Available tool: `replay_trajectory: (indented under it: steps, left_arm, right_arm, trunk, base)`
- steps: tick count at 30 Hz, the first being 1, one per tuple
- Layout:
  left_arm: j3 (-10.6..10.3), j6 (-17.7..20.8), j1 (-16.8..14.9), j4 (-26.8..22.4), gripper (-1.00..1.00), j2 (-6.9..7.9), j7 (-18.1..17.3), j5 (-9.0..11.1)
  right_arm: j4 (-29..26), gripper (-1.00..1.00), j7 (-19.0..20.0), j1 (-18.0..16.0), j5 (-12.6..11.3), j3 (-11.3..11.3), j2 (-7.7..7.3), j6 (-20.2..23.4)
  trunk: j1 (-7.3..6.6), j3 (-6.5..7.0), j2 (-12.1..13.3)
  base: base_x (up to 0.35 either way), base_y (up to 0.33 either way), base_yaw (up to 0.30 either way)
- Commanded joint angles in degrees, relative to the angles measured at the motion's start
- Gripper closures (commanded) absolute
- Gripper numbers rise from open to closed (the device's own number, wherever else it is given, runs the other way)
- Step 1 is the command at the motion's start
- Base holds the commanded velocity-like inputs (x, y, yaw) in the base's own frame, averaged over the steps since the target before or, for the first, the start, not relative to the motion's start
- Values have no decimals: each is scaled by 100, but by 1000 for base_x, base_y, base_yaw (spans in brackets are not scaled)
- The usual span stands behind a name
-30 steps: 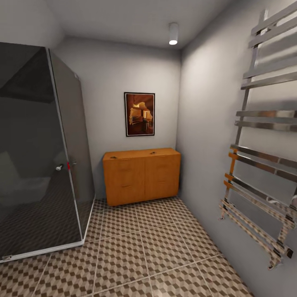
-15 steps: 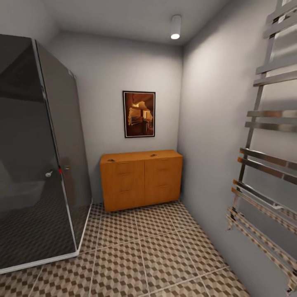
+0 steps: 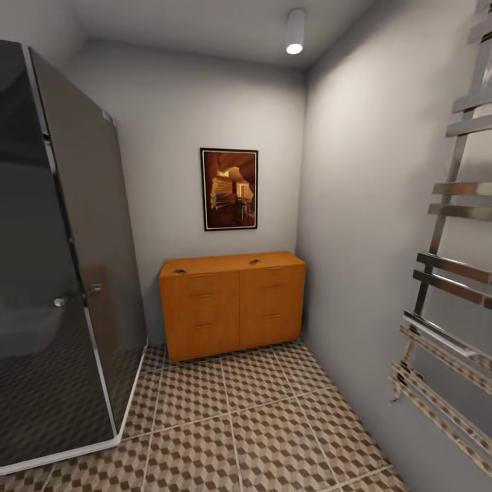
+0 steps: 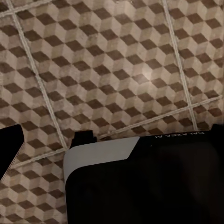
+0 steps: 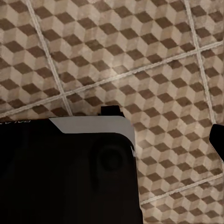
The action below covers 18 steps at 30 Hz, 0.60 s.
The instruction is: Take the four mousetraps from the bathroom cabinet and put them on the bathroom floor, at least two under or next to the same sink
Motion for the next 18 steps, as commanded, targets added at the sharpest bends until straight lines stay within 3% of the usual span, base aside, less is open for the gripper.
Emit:
replay_trajectory:
  steps: [1,18]
  left_arm:
    - [-44,29,-3,-8,-100,1,-13,52]
    - [-16,-9,-3,-8,-100,9,-13,64]
  right_arm:
    - [19,-100,-14,-9,5,-31,1,-40]
    - [19,-100,-14,-9,6,-31,1,-41]
  trunk:
    - [4,-8,-5]
    - [4,-8,-5]
  base:
    - [322,0,0]
    - [322,0,0]
